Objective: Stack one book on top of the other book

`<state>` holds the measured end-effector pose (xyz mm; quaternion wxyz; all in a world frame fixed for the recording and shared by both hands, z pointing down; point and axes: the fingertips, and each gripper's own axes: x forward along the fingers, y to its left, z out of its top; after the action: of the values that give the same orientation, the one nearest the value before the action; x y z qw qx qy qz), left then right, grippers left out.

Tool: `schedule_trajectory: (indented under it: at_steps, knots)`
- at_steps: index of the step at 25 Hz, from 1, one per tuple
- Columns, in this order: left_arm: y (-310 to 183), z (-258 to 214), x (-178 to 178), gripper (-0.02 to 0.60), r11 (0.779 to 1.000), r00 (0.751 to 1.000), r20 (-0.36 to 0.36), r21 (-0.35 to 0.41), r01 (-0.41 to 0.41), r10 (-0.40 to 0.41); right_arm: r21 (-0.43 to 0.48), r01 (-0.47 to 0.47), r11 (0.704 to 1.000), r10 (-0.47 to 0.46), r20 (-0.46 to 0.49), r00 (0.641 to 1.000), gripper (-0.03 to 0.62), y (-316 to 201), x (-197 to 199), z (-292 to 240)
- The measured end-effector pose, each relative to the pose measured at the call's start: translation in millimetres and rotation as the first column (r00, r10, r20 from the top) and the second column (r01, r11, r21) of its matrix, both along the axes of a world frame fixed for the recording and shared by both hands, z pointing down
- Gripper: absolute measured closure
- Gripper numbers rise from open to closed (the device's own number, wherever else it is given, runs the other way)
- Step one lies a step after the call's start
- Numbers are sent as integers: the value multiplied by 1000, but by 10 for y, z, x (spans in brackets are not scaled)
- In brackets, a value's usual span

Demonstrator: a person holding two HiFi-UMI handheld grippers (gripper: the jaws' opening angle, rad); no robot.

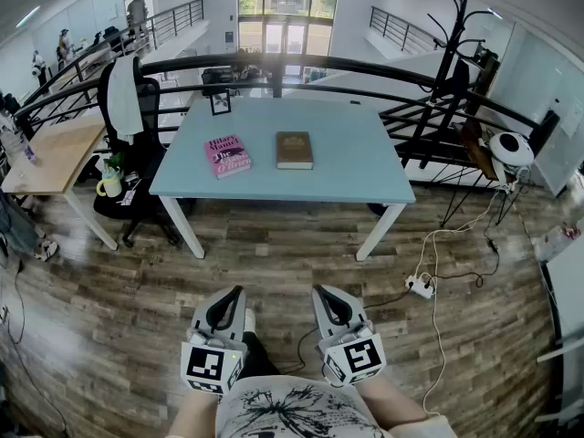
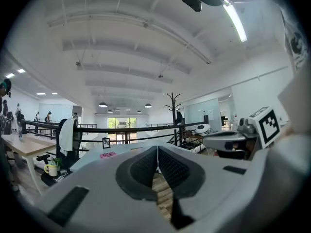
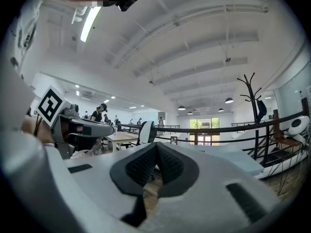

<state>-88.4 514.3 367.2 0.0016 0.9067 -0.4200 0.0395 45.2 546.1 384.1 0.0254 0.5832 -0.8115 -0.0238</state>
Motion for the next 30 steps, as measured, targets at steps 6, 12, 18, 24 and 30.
schedule_trajectory:
  at_steps: [6,12,18,24,30]
  knots:
    - [6,20,-8,569,1000,1000,-10,-8,0,-1,-7,-2,1000,2,0,1000,603,-2,2,43]
    - [-57,76,9,569,1000,1000,-11,-29,-1,1,-24,-7,1000,7,14,1000,603,-62,20,107]
    - [-349,254,30,569,999,1000,14,-36,-11,12,-90,-12,996,18,63,998,602,-380,61,275]
    - [-1090,374,-101,569,998,1000,4,-59,-3,3,-128,-13,992,22,66,998,602,-1126,-31,408]
    - [-2139,308,-283,569,997,1000,-14,-70,19,-20,-145,-7,989,15,53,998,602,-2200,-181,409]
